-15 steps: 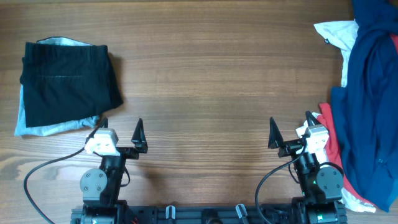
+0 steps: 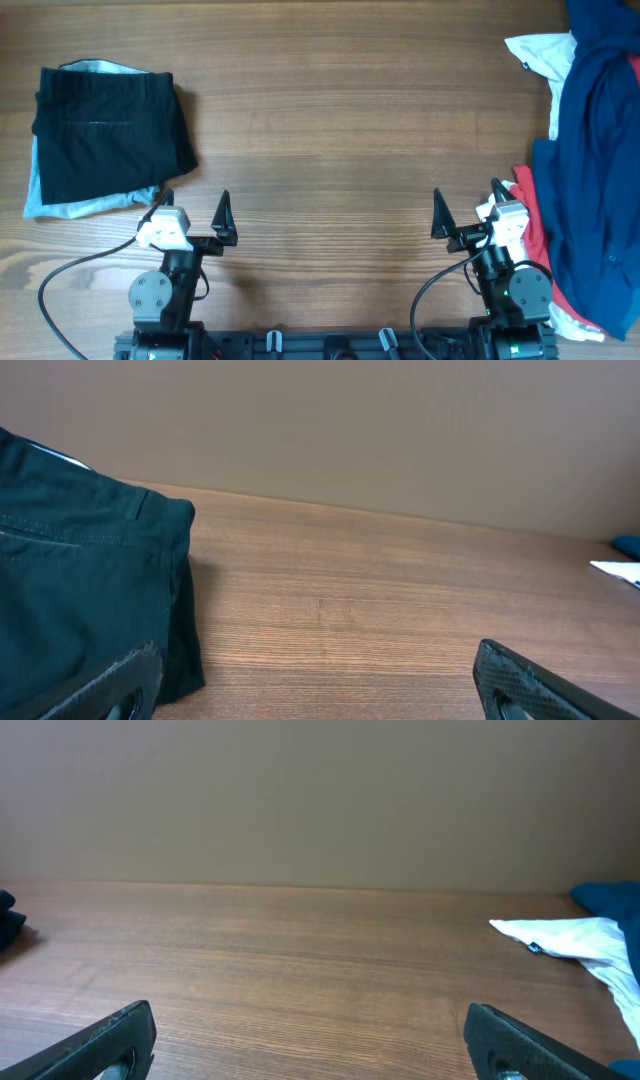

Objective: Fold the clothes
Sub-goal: 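Reach the right gripper into the clothes pile toward the teal shirt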

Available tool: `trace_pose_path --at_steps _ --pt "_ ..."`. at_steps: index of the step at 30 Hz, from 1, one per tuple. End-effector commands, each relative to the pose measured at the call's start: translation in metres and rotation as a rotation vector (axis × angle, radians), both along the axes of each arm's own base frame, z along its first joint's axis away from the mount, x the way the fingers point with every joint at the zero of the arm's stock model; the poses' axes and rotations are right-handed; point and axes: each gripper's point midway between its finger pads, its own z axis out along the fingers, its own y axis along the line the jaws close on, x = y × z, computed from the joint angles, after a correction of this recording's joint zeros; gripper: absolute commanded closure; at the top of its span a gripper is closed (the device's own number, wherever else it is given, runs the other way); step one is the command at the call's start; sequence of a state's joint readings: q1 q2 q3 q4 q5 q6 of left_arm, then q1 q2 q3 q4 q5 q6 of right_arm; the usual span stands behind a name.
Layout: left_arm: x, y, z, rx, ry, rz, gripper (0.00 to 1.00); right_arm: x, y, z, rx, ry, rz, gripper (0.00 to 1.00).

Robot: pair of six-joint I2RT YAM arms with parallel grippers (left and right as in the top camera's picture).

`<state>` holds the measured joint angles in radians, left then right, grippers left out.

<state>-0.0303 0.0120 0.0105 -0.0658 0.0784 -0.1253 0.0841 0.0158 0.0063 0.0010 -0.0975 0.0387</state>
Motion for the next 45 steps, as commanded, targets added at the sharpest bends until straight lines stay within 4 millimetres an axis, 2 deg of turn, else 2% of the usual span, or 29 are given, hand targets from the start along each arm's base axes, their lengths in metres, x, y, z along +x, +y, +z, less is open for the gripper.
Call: trace_pose_path --at_steps 1,24,29,33,37,41,45 --pt "0.0 0.002 -0.002 0.016 0.003 0.009 0.0 -0.001 0.002 0.002 -0.012 -0.011 0.011 0.0" --pt "0.0 0.002 -0.002 0.016 0.003 0.009 0.0 -0.001 0.002 0.003 -0.008 -0.014 0.012 0.0" --pt "0.0 0.001 0.0 0.01 -0.005 0.005 0.0 0.0 0.0 0.004 0.111 0.003 0.0 0.0" --pt "-0.001 0.001 0.007 -0.068 -0.008 0.01 0.0 -0.002 -0.012 0.013 0.116 0.02 -0.07 0.0" --pt "-0.005 -0.002 0.017 -0.1 0.042 -0.007 0.0 -0.006 -0.027 0.044 0.113 0.033 -0.156 0.0" --pt "-0.007 -0.005 0.02 -0.099 0.165 -0.015 0.0 0.0 -0.036 0.059 0.089 0.152 -0.218 0.0" --pt "-0.004 -0.004 0.023 -0.096 0.309 -0.006 0.0 0.013 -0.035 0.046 0.04 0.405 -0.232 0.0"
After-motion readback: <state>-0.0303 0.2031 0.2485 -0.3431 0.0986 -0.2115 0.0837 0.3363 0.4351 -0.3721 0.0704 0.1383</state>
